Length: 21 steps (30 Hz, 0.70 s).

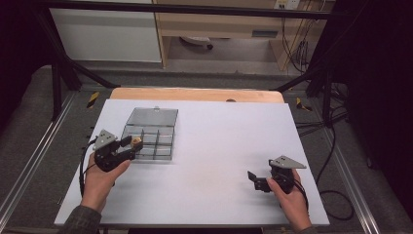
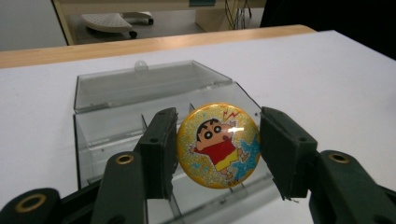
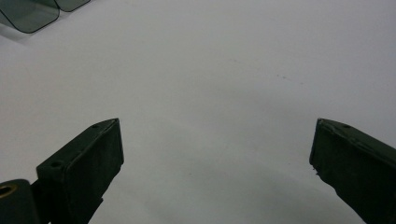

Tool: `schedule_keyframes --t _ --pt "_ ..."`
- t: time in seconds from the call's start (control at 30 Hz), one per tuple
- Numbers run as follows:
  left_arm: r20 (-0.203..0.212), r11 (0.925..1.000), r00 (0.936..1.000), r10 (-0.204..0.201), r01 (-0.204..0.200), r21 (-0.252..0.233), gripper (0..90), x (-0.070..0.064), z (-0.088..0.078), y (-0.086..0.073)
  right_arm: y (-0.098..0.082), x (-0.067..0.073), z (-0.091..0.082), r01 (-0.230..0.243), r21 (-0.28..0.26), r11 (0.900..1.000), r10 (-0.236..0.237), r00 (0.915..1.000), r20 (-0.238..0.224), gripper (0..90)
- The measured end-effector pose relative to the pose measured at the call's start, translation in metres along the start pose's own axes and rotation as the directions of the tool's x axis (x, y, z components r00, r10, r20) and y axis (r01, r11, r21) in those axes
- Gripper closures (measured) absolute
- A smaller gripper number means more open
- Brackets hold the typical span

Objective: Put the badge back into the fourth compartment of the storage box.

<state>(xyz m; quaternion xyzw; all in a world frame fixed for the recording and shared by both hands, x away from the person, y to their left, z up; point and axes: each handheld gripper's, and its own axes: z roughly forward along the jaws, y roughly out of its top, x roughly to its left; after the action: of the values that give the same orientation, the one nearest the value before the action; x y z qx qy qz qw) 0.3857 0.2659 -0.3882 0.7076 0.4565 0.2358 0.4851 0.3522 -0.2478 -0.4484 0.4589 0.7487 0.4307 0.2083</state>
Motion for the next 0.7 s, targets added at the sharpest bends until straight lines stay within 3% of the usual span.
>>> schedule_keyframes --t 0.13,0.3,0.7 --pt "-0.018 0.9992 0.9991 -0.039 0.038 -0.012 48.2 0.011 0.006 0.011 -0.001 -0.001 -0.001 -0.002 -0.006 1.000 0.002 1.0000 -0.007 2.9" --pt "-0.041 0.9979 0.9979 -0.049 0.047 -0.045 48.2 0.017 0.007 0.014 0.000 -0.002 -0.003 -0.012 -0.019 1.000 0.012 0.9999 -0.007 2.7" --pt "-0.073 0.9973 0.9960 -0.052 0.048 -0.055 48.1 0.027 -0.003 0.013 0.000 0.000 -0.002 -0.006 -0.015 1.000 0.006 1.0000 -0.004 2.9"
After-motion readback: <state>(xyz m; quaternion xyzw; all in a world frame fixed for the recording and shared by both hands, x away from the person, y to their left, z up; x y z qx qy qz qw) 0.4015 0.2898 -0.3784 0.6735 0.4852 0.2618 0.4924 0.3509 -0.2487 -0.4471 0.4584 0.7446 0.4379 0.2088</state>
